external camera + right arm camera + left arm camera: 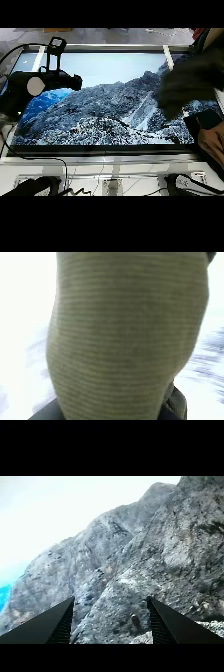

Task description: Fold the clothes and pants, and hang the long-sleeved shirts on hangers.

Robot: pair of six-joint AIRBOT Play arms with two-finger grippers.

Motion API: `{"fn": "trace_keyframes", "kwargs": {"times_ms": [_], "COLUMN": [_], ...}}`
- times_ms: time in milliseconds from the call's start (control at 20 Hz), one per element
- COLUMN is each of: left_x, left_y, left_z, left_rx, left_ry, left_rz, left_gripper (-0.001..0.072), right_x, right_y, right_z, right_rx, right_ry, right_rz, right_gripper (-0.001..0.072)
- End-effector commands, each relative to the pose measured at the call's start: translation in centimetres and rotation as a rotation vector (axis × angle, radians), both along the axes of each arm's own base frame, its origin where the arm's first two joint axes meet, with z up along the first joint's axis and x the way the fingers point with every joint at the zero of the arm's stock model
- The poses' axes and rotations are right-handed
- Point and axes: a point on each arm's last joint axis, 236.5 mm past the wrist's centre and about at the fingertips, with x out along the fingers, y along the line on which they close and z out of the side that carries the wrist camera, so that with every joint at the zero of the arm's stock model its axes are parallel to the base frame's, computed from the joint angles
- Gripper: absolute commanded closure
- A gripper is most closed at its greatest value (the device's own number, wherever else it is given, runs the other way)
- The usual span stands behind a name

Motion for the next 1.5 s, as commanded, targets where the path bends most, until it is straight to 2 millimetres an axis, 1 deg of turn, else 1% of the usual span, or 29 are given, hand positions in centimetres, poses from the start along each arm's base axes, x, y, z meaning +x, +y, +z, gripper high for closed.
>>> {"fn": "trace_keyframes", "kwargs": {"times_ms": [0, 100, 200, 300, 350, 400, 450, 500, 550, 650, 700, 750, 800, 850, 900, 950, 1000, 1050, 1100, 1150, 1250, 1300, 1400, 1450], "left_x": [-0.2, -0.2, -0.2, -0.2, -0.2, -0.2, -0.2, -0.2, -0.2, -0.2, -0.2, -0.2, -0.2, -0.2, -0.2, -0.2, -0.2, -0.2, -0.2, -0.2, -0.2, -0.2, -0.2, -0.2], "left_y": [0.7, 0.7, 0.7, 0.7, 0.7, 0.7, 0.7, 0.7, 0.7, 0.7, 0.7, 0.7, 0.7, 0.7, 0.7, 0.7, 0.7, 0.7, 0.7, 0.7, 0.7, 0.7, 0.7, 0.7], "left_z": [0.0, 0.0, 0.0, 0.0, 0.0, 0.0, 0.0, 0.0, 0.0, 0.0, 0.0, 0.0, 0.0, 0.0, 0.0, 0.0, 0.0, 0.0, 0.0, 0.0, 0.0, 0.0, 0.0, 0.0], "left_rx": [0.017, 0.017, 0.017, 0.017, 0.017, 0.017, 0.017, 0.017, 0.017, 0.017, 0.017, 0.017, 0.017, 0.017, 0.017, 0.017, 0.017, 0.017, 0.017, 0.017, 0.017, 0.017, 0.017, 0.017], "left_ry": [0.007, 0.007, 0.007, 0.007, 0.007, 0.007, 0.007, 0.007, 0.007, 0.007, 0.007, 0.007, 0.007, 0.007, 0.007, 0.007, 0.007, 0.007, 0.007, 0.007, 0.007, 0.007, 0.007, 0.007], "left_rz": [0.009, 0.009, 0.009, 0.009, 0.009, 0.009, 0.009, 0.009, 0.009, 0.009, 0.009, 0.009, 0.009, 0.009, 0.009, 0.009, 0.009, 0.009, 0.009, 0.009, 0.009, 0.009, 0.009, 0.009], "left_gripper": [0.0227, 0.0226, 0.0226, 0.0226, 0.0226, 0.0227, 0.0227, 0.0227, 0.0226, 0.0226, 0.0227, 0.0226, 0.0226, 0.0227, 0.0227, 0.0226, 0.0227, 0.0226, 0.0227, 0.0226, 0.0227, 0.0226, 0.0226, 0.0226], "right_x": [-16.3, -21.5, -25.5, -29.0, -30.0, -30.5, -30.9, -30.9, -30.9, -30.5, -30.0, -29.3, -28.6, -27.9, -26.9, -26.0, -24.7, -23.0, -21.0, -18.4, -12.6, -9.9, -6.1, -4.3], "right_y": [-10.8, -12.2, -13.4, -13.8, -13.9, -14.1, -14.1, -14.0, -14.0, -14.1, -14.0, -13.8, -13.7, -13.6, -13.5, -13.4, -12.9, -12.2, -11.4, -10.2, -6.3, -3.5, 1.5, 4.1], "right_z": [0.8, 0.5, 0.4, 0.3, 0.1, 0.0, -0.1, -0.2, -0.2, -0.2, -0.1, -0.1, -0.1, 0.0, 0.2, 0.3, 0.4, 0.4, 0.6, 0.8, 1.3, 1.5, 1.8, 2.3], "right_rx": [-0.028, 0.028, 0.051, 0.074, 0.090, 0.103, 0.109, 0.108, 0.106, 0.076, 0.075, 0.094, 0.110, 0.123, 0.127, 0.120, 0.120, 0.100, 0.062, 0.017, -0.112, -0.198, -0.373, -0.466], "right_ry": [0.217, 0.267, 0.296, 0.331, 0.336, 0.334, 0.342, 0.351, 0.355, 0.361, 0.353, 0.331, 0.309, 0.285, 0.259, 0.246, 0.237, 0.236, 0.236, 0.230, 0.213, 0.216, 0.221, 0.201], "right_rz": [-0.638, -0.800, -0.926, -1.056, -1.096, -1.118, -1.124, -1.112, -1.103, -1.031, -1.002, -0.986, -0.969, -0.954, -0.928, -0.888, -0.851, -0.775, -0.681, -0.565, -0.263, -0.081, 0.188, 0.303], "right_gripper": [0.0684, 0.0684, 0.0683, 0.0682, 0.0607, 0.0376, 0.0060, 0.0017, 0.0018, 0.0021, 0.0034, 0.0181, 0.0369, 0.0397, 0.0400, 0.0460, 0.0494, 0.0573, 0.0627, 0.0682, 0.0682, 0.0683, 0.0683, 0.0683]}}
